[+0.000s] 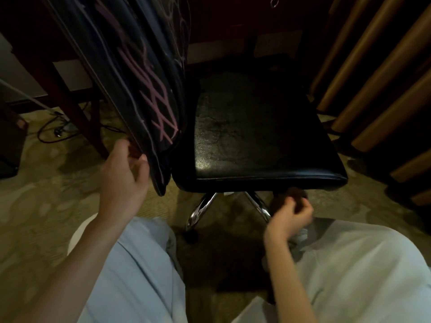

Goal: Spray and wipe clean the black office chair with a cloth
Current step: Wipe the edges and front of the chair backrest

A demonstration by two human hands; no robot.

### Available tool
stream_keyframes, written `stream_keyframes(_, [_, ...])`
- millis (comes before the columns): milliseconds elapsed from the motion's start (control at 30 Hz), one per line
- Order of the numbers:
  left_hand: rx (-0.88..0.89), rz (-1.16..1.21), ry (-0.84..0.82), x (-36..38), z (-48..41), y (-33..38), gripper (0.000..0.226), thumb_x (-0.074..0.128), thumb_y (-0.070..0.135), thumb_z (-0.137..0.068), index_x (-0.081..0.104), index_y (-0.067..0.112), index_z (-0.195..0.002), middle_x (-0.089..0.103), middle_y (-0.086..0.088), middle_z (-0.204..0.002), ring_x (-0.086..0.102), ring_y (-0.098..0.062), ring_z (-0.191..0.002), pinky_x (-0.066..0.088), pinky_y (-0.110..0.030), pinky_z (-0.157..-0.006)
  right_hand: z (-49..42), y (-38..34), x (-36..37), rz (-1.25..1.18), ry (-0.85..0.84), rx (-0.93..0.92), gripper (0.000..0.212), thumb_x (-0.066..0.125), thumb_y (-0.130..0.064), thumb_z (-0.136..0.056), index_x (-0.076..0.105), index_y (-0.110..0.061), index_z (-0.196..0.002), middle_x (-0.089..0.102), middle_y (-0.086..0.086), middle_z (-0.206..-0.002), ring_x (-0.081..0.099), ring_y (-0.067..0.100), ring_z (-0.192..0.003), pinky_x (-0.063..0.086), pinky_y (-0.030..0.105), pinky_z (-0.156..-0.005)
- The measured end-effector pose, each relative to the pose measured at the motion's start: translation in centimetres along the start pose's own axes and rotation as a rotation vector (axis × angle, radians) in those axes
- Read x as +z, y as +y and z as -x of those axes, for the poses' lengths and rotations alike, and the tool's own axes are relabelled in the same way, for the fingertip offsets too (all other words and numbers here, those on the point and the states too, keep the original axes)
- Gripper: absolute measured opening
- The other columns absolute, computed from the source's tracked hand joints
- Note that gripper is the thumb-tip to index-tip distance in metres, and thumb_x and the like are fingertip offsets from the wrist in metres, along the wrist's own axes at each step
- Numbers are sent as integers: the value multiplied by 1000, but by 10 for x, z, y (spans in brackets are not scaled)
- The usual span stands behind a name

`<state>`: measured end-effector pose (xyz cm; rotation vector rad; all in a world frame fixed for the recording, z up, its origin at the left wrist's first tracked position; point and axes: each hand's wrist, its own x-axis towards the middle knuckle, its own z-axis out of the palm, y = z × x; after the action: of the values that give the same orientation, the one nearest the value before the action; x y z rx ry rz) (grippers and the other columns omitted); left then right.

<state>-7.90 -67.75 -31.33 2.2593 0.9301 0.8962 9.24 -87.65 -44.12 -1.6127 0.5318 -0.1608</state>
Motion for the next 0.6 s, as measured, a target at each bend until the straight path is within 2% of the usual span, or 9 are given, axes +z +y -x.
stream_keyframes(67, [-4,-12,7,1,1,-1,11,51,13,-93,46,13,-102,56,-4,-90,56,-17,-82,43,-24,-63,-27,7,-4,-70,76,147,30,51,-9,-90,49,-13,-120,43,13,-128,50,28,-112,44,39,-97])
stream_keyframes(100, [-4,-12,7,1,1,-2,11,51,13,-93,46,13,-102,57,-5,-90,57,-18,-81,44,-23,-63,-31,9,0,-118,64,216,31,48,-8,-91,47,-11,-122,45,13,-130,51,26,-110,46,35,-91])
stream_keyframes(167, [4,2,0,0,1,-1,11,51,13,-93,47,12,-103,58,-6,-91,58,-19,-82,48,-29,-67,-18,11,20,-189,-12,303,34,43,-7,-93,44,-11,-126,47,12,-127,50,23,-105,45,29,-79])
stream_keyframes(200, [12,7,-5,0,2,0,11,51,13,-92,47,12,-103,59,-7,-92,59,-20,-83,50,-34,-69,-2,10,33,-218,-41,317,34,43,-7,-93,42,-12,-126,47,11,-124,50,23,-103,46,29,-78])
stream_keyframes(300, [26,-9,-11,0,3,1,12,51,13,-92,48,12,-103,60,-6,-91,59,-20,-82,52,-40,-71,65,11,68,-209,-93,333,35,45,-6,-91,42,-14,-125,41,6,-128,50,23,-106,47,36,-89])
stream_keyframes(400, [9,7,-38,0,3,-1,13,52,14,-92,48,12,-105,60,-5,-90,60,-18,-83,53,-44,-71,142,21,83,-140,-288,328,32,50,-7,-89,45,-22,-118,40,4,-127,49,22,-109,48,35,-88])
stream_keyframes(467, [-21,30,-63,-4,4,-1,16,52,15,-93,50,12,-108,60,-3,-92,61,-14,-84,54,-40,-71,181,19,83,-111,-461,329,30,51,-2,-89,48,-16,-115,45,7,-122,49,22,-110,48,27,-84])
stream_keyframes(500, [-39,45,-78,-7,4,0,17,52,15,-93,50,13,-110,60,-2,-94,61,-12,-85,54,-37,-71,193,17,81,-93,-548,309,27,53,0,-88,50,-15,-111,48,8,-118,50,22,-109,47,28,-85])
stream_keyframes(600, [-79,100,-123,-14,4,3,20,52,15,-93,49,22,-112,60,6,-96,61,-7,-90,51,-24,-72,196,5,72,-98,-675,235,29,58,-7,-86,56,-33,-97,53,5,-113,55,21,-106,48,43,-94])
